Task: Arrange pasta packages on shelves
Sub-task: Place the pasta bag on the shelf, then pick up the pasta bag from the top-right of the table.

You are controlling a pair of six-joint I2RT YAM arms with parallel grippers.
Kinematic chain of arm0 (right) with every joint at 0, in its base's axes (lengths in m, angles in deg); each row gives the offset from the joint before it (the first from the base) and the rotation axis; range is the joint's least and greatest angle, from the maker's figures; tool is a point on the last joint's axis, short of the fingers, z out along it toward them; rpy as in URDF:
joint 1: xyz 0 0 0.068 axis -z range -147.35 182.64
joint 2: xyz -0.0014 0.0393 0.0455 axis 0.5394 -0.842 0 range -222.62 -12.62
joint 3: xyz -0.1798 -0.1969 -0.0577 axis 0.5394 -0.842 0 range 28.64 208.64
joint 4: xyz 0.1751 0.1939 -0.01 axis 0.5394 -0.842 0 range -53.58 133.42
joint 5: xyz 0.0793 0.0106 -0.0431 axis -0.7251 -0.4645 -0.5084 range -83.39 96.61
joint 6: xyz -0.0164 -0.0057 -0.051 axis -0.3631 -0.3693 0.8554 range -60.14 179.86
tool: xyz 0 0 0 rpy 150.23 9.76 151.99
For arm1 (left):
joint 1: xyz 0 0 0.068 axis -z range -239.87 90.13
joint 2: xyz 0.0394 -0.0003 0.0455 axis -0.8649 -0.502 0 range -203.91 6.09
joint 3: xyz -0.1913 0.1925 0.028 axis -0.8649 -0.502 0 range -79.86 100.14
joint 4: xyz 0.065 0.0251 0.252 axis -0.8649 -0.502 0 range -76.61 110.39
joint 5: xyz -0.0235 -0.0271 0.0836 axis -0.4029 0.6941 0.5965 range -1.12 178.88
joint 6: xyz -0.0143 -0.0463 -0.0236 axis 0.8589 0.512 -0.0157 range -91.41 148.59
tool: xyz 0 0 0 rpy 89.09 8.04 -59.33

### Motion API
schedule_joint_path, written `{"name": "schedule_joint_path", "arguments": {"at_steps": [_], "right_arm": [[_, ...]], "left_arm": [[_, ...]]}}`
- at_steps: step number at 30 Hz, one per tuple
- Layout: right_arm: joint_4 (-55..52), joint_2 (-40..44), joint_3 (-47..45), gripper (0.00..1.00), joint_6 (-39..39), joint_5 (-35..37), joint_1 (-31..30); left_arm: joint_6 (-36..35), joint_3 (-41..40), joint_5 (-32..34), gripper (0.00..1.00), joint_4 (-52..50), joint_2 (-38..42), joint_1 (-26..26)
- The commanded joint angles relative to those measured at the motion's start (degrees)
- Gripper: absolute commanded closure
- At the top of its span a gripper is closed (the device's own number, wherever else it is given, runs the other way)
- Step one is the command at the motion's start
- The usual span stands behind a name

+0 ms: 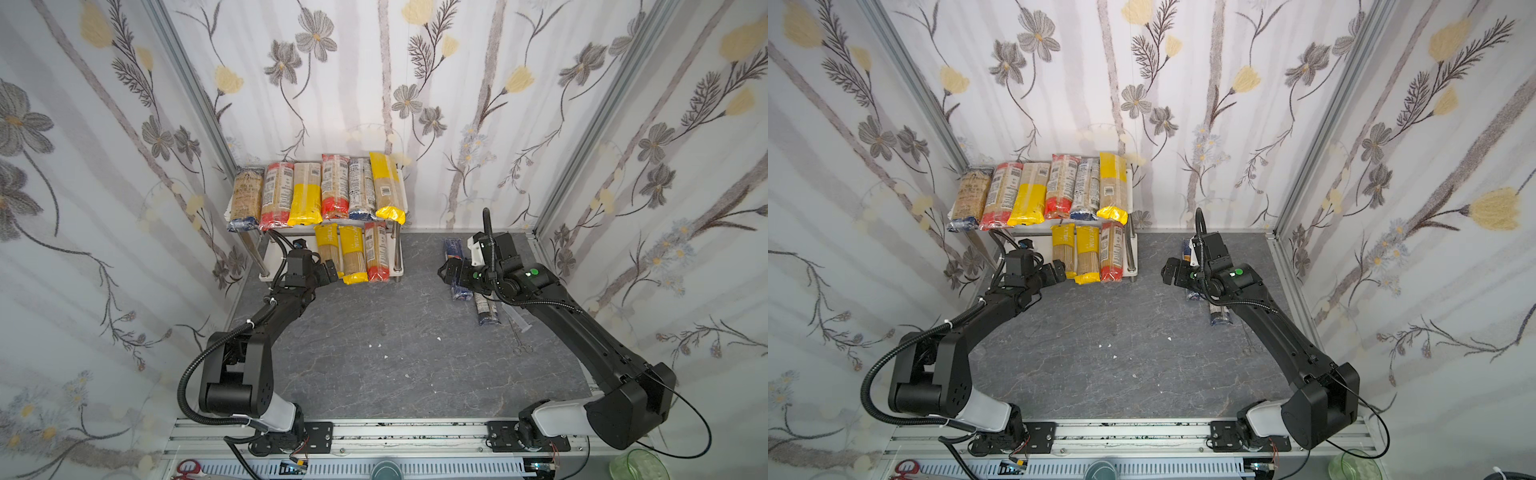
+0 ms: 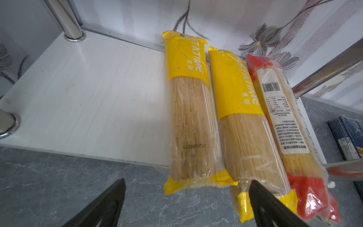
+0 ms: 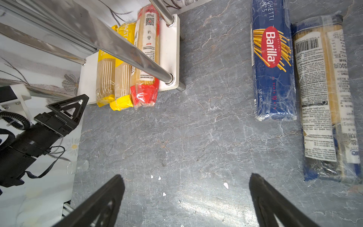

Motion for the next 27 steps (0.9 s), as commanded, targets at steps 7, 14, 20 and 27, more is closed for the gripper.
{"name": "schedule_joint_path", "arguments": {"at_steps": [7,14,20,27], "right_arm": [[-0.8,6.2,-5.0,0.00,-0.7,2.4,-2.5],[-1.4,14.7,-13.2,0.00,-2.8,3.4,-4.1],[-2.5,22.8,-19.5,0.00,-4.9,4.7,-4.4],[-4.6,29.6,-23.6,0.00,-6.7,6.6,-4.5]], "left_arm": [[6.8,-10.2,2.5,0.00,0.5,11.7,2.4],[11.4,-14.2,5.3,0.00,-3.4,19.5,9.8],[16.3,-14.6,8.7,0.00,-5.8,21.8,20.1],[20.1,-11.1,12.5,0.00,-8.1,18.6,31.9]]}}
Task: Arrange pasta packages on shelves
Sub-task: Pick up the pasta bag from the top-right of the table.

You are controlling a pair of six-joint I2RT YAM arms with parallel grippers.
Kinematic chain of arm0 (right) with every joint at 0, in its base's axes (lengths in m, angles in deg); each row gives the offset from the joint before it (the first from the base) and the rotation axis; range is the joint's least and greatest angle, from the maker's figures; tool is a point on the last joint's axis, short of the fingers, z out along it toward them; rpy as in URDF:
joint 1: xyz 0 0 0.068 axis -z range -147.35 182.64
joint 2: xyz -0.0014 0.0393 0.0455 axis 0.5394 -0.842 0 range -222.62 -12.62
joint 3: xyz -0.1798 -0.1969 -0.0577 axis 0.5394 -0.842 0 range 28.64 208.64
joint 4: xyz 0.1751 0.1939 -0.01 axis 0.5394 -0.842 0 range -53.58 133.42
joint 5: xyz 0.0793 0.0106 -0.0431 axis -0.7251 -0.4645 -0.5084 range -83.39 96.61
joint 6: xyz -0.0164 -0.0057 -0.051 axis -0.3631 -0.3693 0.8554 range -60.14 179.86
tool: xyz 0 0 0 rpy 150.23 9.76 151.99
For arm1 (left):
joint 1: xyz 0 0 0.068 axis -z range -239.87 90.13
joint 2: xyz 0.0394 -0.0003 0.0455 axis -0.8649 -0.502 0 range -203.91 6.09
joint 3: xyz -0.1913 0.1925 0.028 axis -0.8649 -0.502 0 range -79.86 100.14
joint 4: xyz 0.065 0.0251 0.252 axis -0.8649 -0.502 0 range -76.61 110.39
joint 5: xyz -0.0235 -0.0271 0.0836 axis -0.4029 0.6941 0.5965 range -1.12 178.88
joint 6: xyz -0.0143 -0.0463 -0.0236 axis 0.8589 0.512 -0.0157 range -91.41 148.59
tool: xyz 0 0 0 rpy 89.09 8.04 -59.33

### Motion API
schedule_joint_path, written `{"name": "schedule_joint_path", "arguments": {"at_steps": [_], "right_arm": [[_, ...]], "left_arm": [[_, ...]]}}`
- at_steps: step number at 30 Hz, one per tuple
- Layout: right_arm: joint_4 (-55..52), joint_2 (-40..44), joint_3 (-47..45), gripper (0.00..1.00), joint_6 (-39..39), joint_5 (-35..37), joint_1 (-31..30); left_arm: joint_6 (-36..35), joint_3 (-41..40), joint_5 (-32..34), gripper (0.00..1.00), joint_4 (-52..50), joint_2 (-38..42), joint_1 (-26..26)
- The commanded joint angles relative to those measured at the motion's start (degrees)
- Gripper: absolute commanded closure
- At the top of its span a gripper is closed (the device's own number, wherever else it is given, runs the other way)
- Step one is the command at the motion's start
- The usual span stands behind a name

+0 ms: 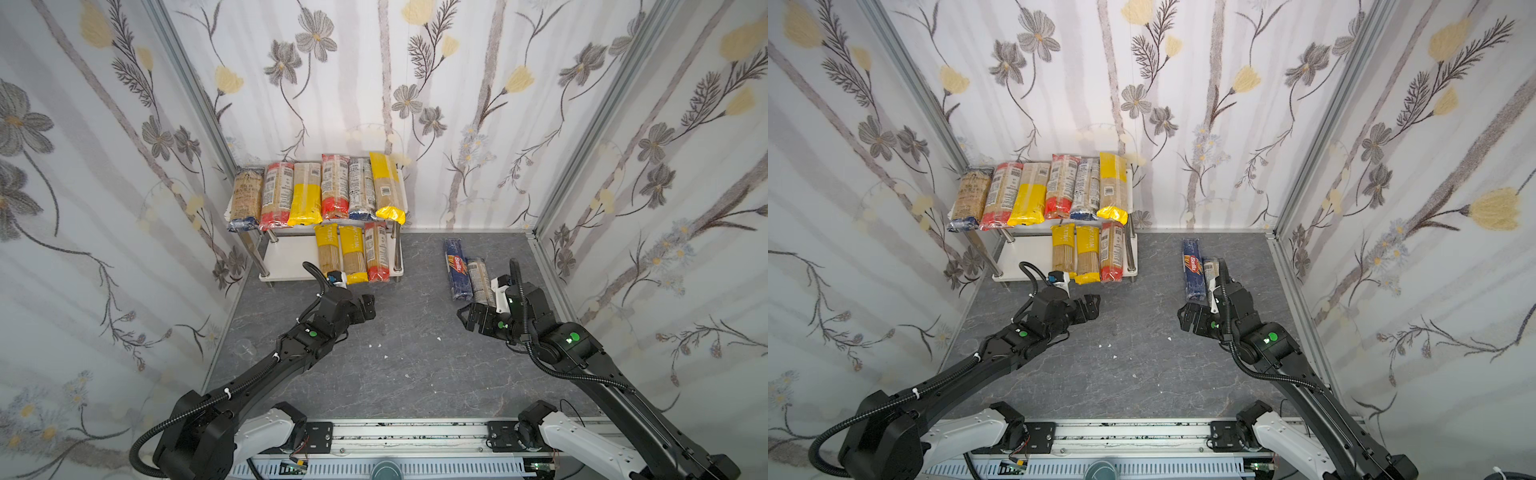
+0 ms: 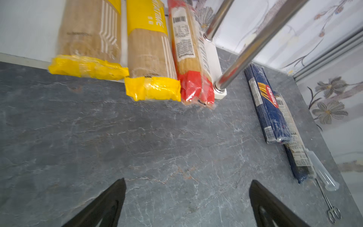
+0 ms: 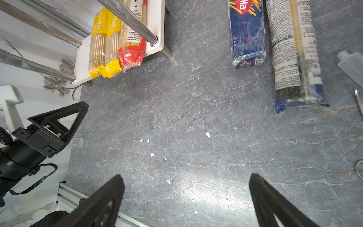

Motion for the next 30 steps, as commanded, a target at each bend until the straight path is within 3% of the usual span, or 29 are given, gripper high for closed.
{"name": "schedule_joint_path", "arguments": {"at_steps": [1,6,11,18,30], "right_arm": [[-0.6,1.6,-0.8,0.00,-1.6,2.2,-0.1],[-1.6,3.5,-1.0,0.00,-1.9,4.2,0.0],[-2.0,3.9,-1.2,0.00,-1.5,5.6,0.0],[-4.1,4.4,-0.5,0.00,-0.4,7.4,2.4],[-9.1,6.9,0.2,0.00,6.8,5.6,12.5]], "left_arm": [[3.1,2.4,3.6,0.00,-1.5,-1.8,4.1],[5.0,7.0,5.2,0.00,-2.6,-6.8,12.3],[6.2,14.1,5.2,0.00,-2.8,-15.8,17.3],[5.4,28.0,4.4,0.00,-3.4,-29.7,19.0],[5.5,53.7,3.4,0.00,-8.1,-53.4,20.4]]}}
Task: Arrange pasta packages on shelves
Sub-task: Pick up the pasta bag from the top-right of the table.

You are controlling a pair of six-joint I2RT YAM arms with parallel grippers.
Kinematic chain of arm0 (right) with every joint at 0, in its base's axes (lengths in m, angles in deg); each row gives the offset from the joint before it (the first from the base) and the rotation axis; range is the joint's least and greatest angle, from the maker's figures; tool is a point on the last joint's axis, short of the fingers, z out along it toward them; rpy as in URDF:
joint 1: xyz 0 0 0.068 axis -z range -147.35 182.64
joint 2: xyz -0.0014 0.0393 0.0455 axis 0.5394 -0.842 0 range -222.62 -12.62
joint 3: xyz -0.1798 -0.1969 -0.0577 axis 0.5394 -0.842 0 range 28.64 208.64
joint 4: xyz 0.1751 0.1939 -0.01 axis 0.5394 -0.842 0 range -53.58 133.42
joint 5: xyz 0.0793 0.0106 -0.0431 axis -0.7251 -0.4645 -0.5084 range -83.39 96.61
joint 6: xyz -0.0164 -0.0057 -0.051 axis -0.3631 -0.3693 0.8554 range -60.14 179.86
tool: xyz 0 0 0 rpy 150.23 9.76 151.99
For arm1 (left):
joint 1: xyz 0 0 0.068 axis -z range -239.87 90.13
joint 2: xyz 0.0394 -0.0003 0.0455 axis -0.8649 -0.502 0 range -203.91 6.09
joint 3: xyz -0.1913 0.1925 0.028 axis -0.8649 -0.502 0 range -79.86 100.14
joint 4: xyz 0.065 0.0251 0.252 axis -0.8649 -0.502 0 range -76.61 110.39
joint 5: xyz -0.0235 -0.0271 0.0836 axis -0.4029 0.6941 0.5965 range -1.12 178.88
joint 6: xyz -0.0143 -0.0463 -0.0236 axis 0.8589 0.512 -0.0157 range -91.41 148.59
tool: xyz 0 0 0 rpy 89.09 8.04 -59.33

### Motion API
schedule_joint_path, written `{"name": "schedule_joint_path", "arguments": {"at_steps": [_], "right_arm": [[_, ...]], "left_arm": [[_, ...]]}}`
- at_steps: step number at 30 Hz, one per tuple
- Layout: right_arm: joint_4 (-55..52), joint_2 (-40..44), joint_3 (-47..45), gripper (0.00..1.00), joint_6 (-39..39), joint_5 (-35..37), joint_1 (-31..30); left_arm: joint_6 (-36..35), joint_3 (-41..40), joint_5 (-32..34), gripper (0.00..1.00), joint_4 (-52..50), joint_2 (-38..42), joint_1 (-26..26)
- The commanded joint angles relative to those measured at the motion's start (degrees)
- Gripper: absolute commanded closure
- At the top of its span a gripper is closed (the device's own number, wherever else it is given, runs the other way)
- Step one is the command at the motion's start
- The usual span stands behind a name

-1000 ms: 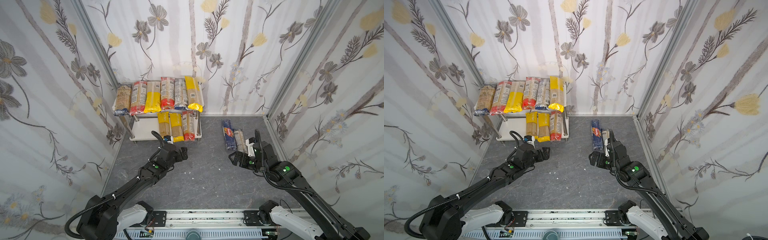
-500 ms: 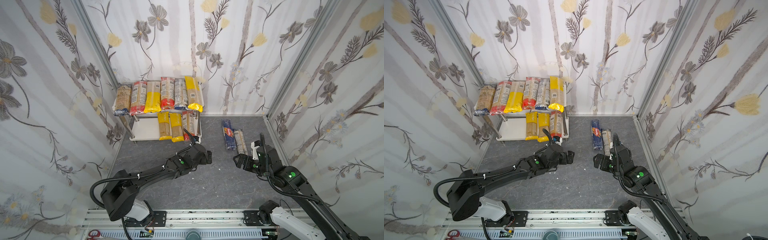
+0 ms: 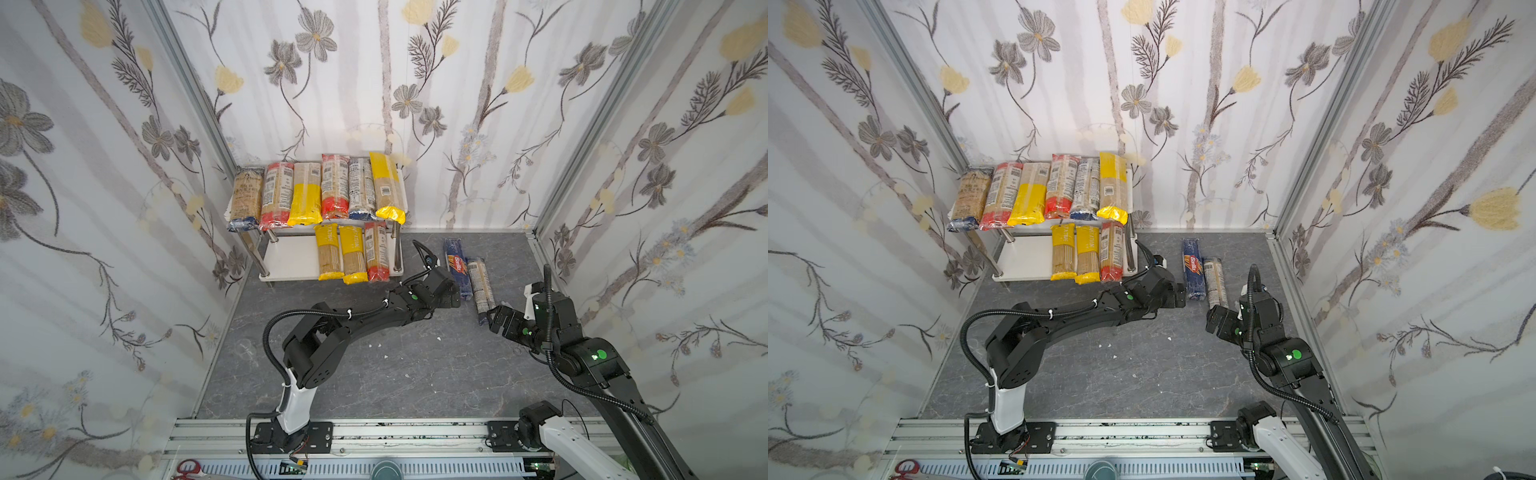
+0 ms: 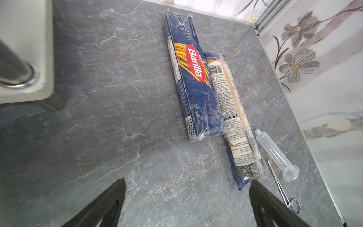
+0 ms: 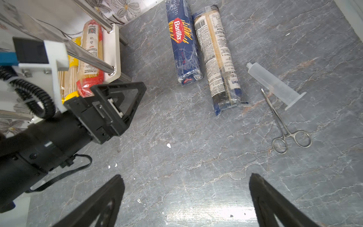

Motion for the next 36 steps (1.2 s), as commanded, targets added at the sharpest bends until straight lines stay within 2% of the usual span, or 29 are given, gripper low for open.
{"name": "schedule_joint_path", "arguments": {"at_steps": [1,9,16,20,24,36], "right_arm": [[-1.6,-0.2,0.9,0.00,3.3,0.1,1.4],[-2.9,-0.5,1.4,0.00,7.4,-2.3,5.9],[-4.3,-0.5,1.4,0.00,9.6,-3.1,8.2],[-4.6,-0.3,1.2,0.00,10.7,-4.1,9.3],[-5.0,-0.3,1.1,0.00,11.3,-4.5,10.1],[-4.1,-1.8,1.4,0.00,12.0,-5.1,12.1]], "left_arm": [[0.4,6.3,0.1,0.00,-2.2,-5.2,0.5],[0.4,22.4,0.9,0.00,-6.3,-18.5,2.0],[0.0,30.1,3.6,0.00,-9.5,-25.7,2.7],[-2.7,34.2,5.6,0.00,-11.0,-28.9,3.3],[-3.0,35.2,8.5,0.00,-12.6,-29.9,3.0],[-2.4,38.1,5.0,0.00,-13.8,-33.3,0.3]]}}
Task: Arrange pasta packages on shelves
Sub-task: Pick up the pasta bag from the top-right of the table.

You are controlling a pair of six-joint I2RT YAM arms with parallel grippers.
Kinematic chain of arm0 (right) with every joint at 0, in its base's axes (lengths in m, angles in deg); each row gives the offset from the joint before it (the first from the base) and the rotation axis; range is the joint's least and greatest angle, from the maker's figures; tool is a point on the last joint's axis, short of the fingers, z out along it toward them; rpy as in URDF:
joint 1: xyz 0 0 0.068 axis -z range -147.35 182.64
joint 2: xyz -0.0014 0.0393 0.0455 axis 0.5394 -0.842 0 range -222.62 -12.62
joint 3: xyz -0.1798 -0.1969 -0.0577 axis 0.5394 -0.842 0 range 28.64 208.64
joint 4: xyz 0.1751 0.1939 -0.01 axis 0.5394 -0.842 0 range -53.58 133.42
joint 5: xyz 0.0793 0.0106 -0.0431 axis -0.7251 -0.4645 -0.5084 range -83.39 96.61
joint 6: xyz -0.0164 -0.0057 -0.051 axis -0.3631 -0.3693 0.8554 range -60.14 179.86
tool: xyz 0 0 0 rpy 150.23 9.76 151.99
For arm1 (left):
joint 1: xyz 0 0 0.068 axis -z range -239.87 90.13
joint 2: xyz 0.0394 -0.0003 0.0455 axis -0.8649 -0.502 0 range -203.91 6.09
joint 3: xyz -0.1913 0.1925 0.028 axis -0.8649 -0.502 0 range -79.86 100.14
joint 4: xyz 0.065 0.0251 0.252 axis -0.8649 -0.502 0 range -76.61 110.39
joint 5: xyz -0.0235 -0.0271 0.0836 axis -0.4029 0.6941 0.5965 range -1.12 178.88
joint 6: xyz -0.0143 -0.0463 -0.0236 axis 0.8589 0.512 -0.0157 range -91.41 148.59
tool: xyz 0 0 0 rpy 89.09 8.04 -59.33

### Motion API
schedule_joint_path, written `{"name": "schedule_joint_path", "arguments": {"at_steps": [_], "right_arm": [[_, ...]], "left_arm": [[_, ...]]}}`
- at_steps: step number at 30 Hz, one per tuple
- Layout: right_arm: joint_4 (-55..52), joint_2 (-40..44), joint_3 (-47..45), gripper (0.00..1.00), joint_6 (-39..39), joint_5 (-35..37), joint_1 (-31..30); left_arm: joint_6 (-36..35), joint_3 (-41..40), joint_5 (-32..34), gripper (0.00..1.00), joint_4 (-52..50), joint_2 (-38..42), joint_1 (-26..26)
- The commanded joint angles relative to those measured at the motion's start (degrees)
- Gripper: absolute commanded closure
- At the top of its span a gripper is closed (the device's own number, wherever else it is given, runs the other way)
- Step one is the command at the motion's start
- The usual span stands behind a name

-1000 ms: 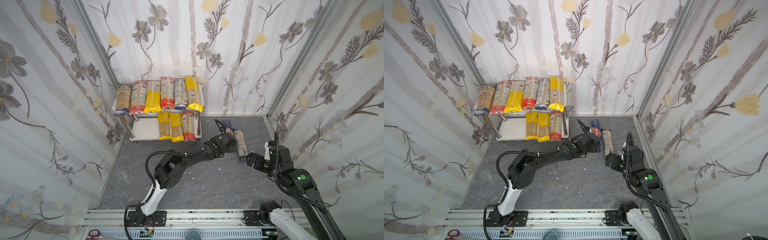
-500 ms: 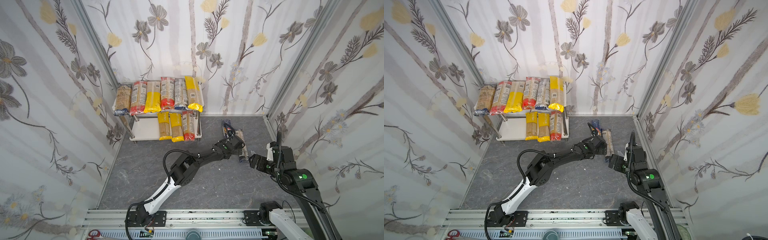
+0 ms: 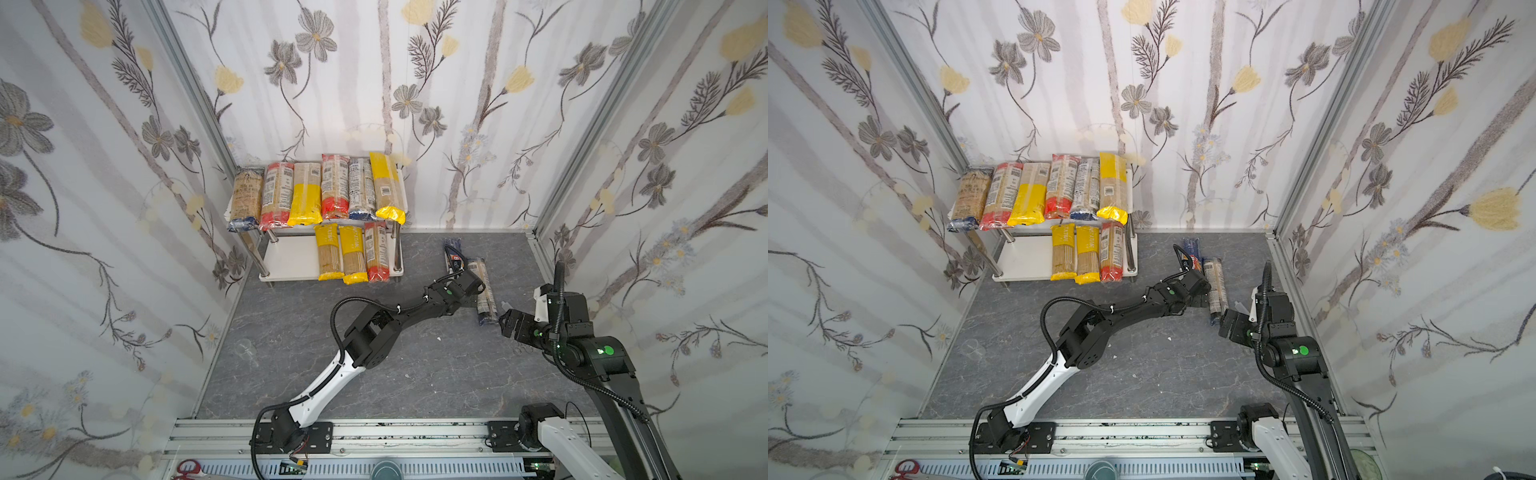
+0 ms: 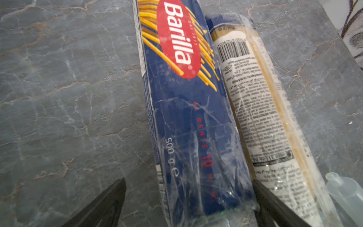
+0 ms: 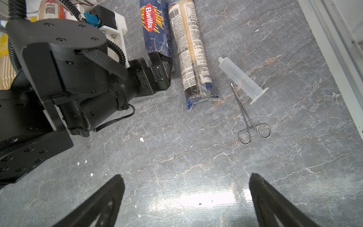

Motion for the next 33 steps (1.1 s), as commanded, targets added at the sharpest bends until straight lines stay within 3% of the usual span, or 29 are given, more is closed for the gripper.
{"name": "schedule_joint_path", "arguments": {"at_steps": [1,13,19,24,28,33], "right_arm": [[1.3,-0.6,0.5,0.00,0.6,-0.6,0.2],[2.4,-3.1,1.6,0.00,0.9,-1.6,0.7],[3.4,-4.4,2.3,0.00,1.3,-1.7,0.8],[5.2,-5.3,1.4,0.00,1.1,-2.5,0.8],[7.3,-6.6,1.1,0.00,0.8,-4.0,0.8],[9.6,-8.8,1.7,0.00,0.3,-5.7,0.8]], "left_arm": [[0.2,1.6,0.3,0.00,-1.5,-1.3,-0.3],[-0.2,2.2,-2.4,0.03,-2.4,-3.2,-1.0],[-1.1,-2.1,-2.8,0.26,-3.0,-0.4,-1.2],[-2.6,-7.8,-2.6,0.38,-3.2,3.5,-1.3],[-4.1,-13.0,-3.0,0.62,-3.4,7.1,-1.4],[-5.9,-19.1,-3.0,0.82,-3.4,12.2,-1.2]]}}
